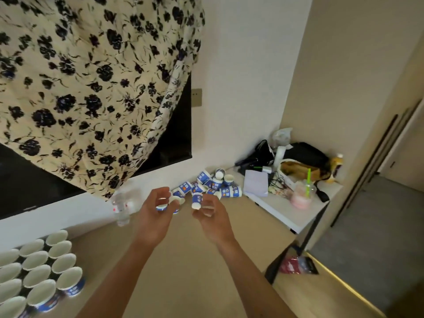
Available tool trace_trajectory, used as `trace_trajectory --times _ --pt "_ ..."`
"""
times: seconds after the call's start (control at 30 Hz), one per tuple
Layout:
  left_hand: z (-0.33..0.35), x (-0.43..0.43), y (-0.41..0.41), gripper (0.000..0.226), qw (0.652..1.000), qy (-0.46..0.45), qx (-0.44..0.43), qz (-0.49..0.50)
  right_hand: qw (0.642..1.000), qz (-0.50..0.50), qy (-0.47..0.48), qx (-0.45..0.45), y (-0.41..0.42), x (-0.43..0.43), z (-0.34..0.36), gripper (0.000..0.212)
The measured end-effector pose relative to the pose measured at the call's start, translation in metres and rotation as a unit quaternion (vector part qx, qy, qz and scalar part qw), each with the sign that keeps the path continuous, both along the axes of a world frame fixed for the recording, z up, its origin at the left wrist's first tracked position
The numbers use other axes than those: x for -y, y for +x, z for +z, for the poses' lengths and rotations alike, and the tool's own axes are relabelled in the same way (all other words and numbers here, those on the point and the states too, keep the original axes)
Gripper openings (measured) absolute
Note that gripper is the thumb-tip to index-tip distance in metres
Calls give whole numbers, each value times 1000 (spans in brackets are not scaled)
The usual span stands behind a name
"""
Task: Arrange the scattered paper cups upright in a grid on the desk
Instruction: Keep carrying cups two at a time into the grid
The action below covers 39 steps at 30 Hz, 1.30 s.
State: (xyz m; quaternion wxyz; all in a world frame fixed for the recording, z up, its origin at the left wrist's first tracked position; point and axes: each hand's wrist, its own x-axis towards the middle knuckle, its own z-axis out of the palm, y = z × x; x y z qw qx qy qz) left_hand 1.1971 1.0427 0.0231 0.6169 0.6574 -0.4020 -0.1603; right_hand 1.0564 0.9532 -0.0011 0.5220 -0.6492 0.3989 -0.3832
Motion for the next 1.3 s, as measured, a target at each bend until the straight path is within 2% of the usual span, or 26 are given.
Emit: trace_trajectory --times 0.1,0.17,0.3,0.43,0.73,1.03,1.3 --pt "-15 37 -11 31 1000 3 -10 5 1000 -15 7 -10 -12 31 -10 43" --pt "-27 62 -17 24 1000 6 -28 -2 1000 -19 11 -14 -18 55 -17 40" --pt "-51 105 -20 26 998 22 -55 -2 999 -13 42 -26 -18 100 -38 34" --pt "-75 136 -18 27 996 49 -69 15 996 0 73 -54 -18 138 -64 41" --pt "-107 153 -20 30 984 124 -106 76 986 28 113 -122 -15 193 -133 45" --pt "-121 171 -24 28 963 156 -132 173 955 184 133 -193 55 239 -181 46" --pt "-135 184 -25 29 933 186 -160 262 908 323 86 -254 137 286 -203 65"
